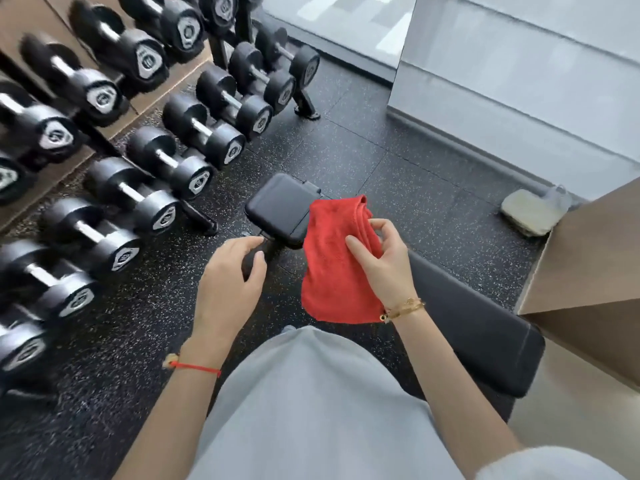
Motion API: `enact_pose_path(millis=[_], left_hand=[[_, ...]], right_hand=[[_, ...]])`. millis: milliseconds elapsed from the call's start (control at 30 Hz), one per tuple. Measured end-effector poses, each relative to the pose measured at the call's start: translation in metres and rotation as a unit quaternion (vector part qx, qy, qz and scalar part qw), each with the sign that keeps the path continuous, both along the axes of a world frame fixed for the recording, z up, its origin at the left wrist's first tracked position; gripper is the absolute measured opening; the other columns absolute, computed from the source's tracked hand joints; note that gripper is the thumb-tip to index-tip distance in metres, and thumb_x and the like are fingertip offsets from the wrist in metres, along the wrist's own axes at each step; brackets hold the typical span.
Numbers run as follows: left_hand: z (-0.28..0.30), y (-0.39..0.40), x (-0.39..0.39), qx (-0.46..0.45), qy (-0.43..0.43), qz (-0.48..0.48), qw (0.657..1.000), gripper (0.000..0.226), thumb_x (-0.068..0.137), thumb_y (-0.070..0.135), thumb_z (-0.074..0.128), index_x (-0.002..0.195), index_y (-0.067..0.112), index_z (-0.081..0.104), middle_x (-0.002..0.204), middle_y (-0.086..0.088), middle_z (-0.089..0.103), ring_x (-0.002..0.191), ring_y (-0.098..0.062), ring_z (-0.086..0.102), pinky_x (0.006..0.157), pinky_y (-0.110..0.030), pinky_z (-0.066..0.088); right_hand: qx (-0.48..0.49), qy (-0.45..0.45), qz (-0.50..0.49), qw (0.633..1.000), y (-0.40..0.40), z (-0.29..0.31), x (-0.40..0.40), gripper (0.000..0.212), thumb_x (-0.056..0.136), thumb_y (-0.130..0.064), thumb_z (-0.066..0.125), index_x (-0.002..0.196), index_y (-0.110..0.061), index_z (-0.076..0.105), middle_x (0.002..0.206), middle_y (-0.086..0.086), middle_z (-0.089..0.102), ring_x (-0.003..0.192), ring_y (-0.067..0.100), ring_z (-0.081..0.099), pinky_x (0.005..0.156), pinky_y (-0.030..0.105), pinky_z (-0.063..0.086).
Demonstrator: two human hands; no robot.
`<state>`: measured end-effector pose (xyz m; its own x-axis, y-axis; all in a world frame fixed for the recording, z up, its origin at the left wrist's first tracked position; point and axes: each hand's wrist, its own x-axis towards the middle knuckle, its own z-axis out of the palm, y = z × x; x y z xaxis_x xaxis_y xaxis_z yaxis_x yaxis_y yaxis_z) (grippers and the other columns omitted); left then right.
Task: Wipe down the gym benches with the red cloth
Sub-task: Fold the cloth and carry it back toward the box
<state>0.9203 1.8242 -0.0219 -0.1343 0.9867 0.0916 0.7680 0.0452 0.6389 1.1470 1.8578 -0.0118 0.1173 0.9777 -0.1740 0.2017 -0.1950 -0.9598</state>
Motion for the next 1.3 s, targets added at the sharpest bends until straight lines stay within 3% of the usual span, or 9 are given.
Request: enact_pose_path(millis=[267,433,667,733,1067,1300], left_hand=[[0.009,-0.075,-0.021,0.020,-0.003,0.136,0.991,0.026,0.094,0.021,0.055,0.118,0.022,0.064,0.116,0.007,0.066,0.108,-0.012,0.061,0.097,-0.028,0.047],[0.015,-0.130,-0.044,0.010,-0.004,0.217,0.976,0.026,0.094,0.018,0.056,0.118,0.018,0.066,0.117,0.002,0.067,0.110,-0.016,0.062,0.099,-0.037,0.049],[0.024,-0.213,-0.086,0.011,0.002,0.323,0.946,0.026,0.095,0.019,0.055,0.118,0.018,0.066,0.114,0.003,0.067,0.106,-0.015,0.062,0.095,-0.031,0.050],[0.026,-0.241,-0.102,0.011,0.003,0.344,0.939,0.026,0.095,0.019,0.055,0.119,0.018,0.066,0.115,0.002,0.067,0.107,-0.015,0.062,0.096,-0.032,0.049],[0.031,-0.426,-0.210,0.008,0.029,0.456,0.889,0.026,0.095,0.021,0.055,0.119,0.019,0.065,0.116,0.005,0.067,0.106,-0.013,0.062,0.095,-0.028,0.048],[0.030,-0.528,-0.262,-0.003,0.023,0.537,0.843,0.026,0.096,0.022,0.054,0.119,0.019,0.065,0.115,0.004,0.066,0.107,-0.015,0.062,0.096,-0.034,0.050]], right_hand=[[0.020,0.005,0.110,0.994,-0.025,0.008,-0.029,0.025,0.083,-0.018,0.074,0.100,-0.015,0.057,0.095,0.003,0.067,0.083,0.011,0.060,0.086,0.045,0.051],[0.025,0.012,0.185,0.982,-0.045,0.016,-0.066,0.026,0.082,-0.016,0.074,0.102,-0.010,0.058,0.095,0.002,0.067,0.082,0.011,0.059,0.084,0.039,0.050],[0.022,0.019,0.293,0.956,-0.087,0.026,-0.139,0.027,0.084,-0.013,0.073,0.104,-0.004,0.058,0.103,0.014,0.065,0.091,0.021,0.062,0.091,0.048,0.050],[0.025,0.017,0.322,0.946,-0.106,0.026,-0.165,0.026,0.084,-0.012,0.072,0.103,-0.003,0.057,0.103,0.017,0.065,0.093,0.029,0.063,0.091,0.051,0.049],[0.024,0.045,0.426,0.903,-0.254,0.020,-0.323,0.021,0.083,-0.012,0.073,0.098,-0.009,0.058,0.094,0.011,0.066,0.081,0.014,0.059,0.085,0.046,0.051],[0.012,0.058,0.521,0.852,-0.341,0.018,-0.421,0.017,0.085,-0.011,0.071,0.097,-0.010,0.060,0.091,0.005,0.065,0.080,0.012,0.058,0.082,0.041,0.051]])
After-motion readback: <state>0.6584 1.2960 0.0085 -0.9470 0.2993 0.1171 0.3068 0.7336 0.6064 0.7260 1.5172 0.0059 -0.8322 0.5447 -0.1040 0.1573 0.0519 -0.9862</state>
